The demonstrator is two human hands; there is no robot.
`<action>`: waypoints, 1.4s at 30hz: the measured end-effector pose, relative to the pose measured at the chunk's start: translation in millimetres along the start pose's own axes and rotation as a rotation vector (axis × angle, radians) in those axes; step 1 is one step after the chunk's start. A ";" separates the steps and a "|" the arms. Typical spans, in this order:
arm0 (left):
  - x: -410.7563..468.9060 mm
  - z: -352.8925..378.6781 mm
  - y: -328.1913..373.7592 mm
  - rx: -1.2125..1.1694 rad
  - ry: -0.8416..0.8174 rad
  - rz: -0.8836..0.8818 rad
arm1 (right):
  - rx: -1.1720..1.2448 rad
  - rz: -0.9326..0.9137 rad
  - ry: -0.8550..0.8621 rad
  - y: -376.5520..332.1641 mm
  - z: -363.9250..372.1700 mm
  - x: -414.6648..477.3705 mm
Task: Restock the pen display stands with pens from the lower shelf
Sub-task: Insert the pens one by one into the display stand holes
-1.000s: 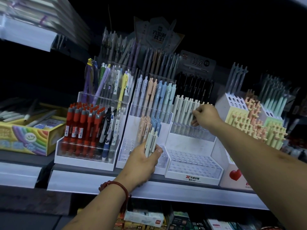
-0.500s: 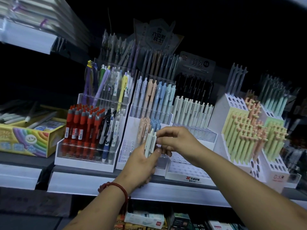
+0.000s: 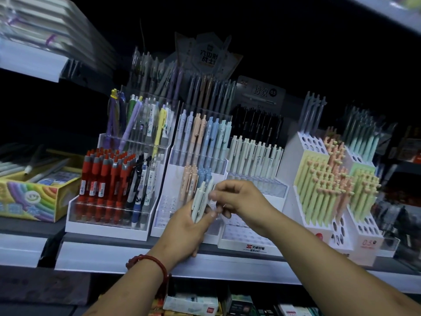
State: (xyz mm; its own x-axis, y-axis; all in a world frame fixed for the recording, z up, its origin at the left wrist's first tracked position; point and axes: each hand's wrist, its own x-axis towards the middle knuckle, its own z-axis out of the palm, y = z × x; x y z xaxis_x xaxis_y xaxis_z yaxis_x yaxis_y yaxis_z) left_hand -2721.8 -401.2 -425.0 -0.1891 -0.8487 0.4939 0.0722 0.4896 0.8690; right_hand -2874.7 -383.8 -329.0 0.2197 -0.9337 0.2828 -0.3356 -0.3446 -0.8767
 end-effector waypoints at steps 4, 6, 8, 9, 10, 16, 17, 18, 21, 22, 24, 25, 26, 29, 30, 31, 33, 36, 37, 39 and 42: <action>5.3 -1.4 -11.0 0.067 0.049 -0.024 | 0.227 -0.036 0.334 -20.2 -26.2 6.7; 6.8 -1.6 -13.3 0.054 0.038 -0.034 | 0.168 -0.103 0.529 -29.3 -46.8 10.8; 6.8 -1.7 -13.1 0.051 0.040 -0.035 | 0.057 -0.179 0.716 -34.8 -68.0 16.2; 6.6 -1.6 -12.7 0.046 0.042 -0.034 | 0.009 -0.211 0.782 -36.3 -77.4 19.3; 6.6 -1.3 -12.4 0.040 0.039 -0.033 | -0.036 -0.235 0.826 -37.1 -85.8 22.8; 5.2 -0.5 -9.5 -0.031 0.025 -0.095 | -0.276 -0.204 0.839 -27.3 -114.6 41.6; 4.2 -0.2 -8.1 -0.058 0.025 -0.108 | -0.304 -0.185 0.822 -25.1 -117.2 44.5; 3.5 0.1 -6.9 -0.085 0.026 -0.119 | -0.323 -0.165 0.804 -22.8 -119.1 47.7; 1.9 1.4 -2.2 -0.132 0.031 -0.142 | -0.359 -0.112 0.742 -18.3 -123.5 56.1; 1.9 1.8 -1.7 -0.138 0.033 -0.145 | -0.375 -0.097 0.711 -16.6 -124.4 58.9; 1.6 2.2 -0.2 -0.148 0.029 -0.150 | -0.431 -0.058 0.644 -12.2 -124.7 63.2; 1.3 2.3 0.6 -0.154 0.026 -0.151 | -0.468 -0.038 0.616 -10.3 -123.5 64.1; 1.1 2.4 1.1 -0.160 0.023 -0.152 | -0.499 -0.026 0.599 -8.7 -121.9 64.7; 0.2 2.1 1.9 -0.155 0.019 -0.149 | -0.518 -0.013 0.613 -5.7 -118.3 67.7; 0.0 1.9 1.3 -0.148 0.020 -0.145 | -0.513 -0.001 0.625 -5.4 -118.3 68.5; -0.3 2.1 1.5 -0.147 0.023 -0.144 | -0.505 0.013 0.638 -4.8 -119.2 69.6; -0.6 2.3 1.2 -0.155 0.029 -0.147 | -0.452 0.045 0.653 -3.8 -121.7 70.3; -0.1 2.3 0.9 -0.165 0.025 -0.153 | -0.401 0.060 0.659 -1.3 -122.3 70.5; 0.1 2.4 0.9 -0.167 0.023 -0.155 | -0.399 0.058 0.658 -0.4 -121.9 70.7; 0.2 2.0 0.8 -0.171 0.020 -0.157 | -0.391 0.052 0.649 -0.7 -118.5 67.5; -0.3 1.2 1.1 -0.195 0.008 -0.166 | -0.364 0.020 0.726 2.6 -106.3 60.3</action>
State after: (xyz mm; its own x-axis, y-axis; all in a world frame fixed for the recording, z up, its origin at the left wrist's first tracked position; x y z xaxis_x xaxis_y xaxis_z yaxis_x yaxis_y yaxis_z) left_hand -2722.9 -400.2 -424.3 -0.2069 -0.9159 0.3439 0.2283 0.2966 0.9273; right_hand -2959.6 -451.4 -272.9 -0.3962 -0.7275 0.5601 -0.6378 -0.2207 -0.7379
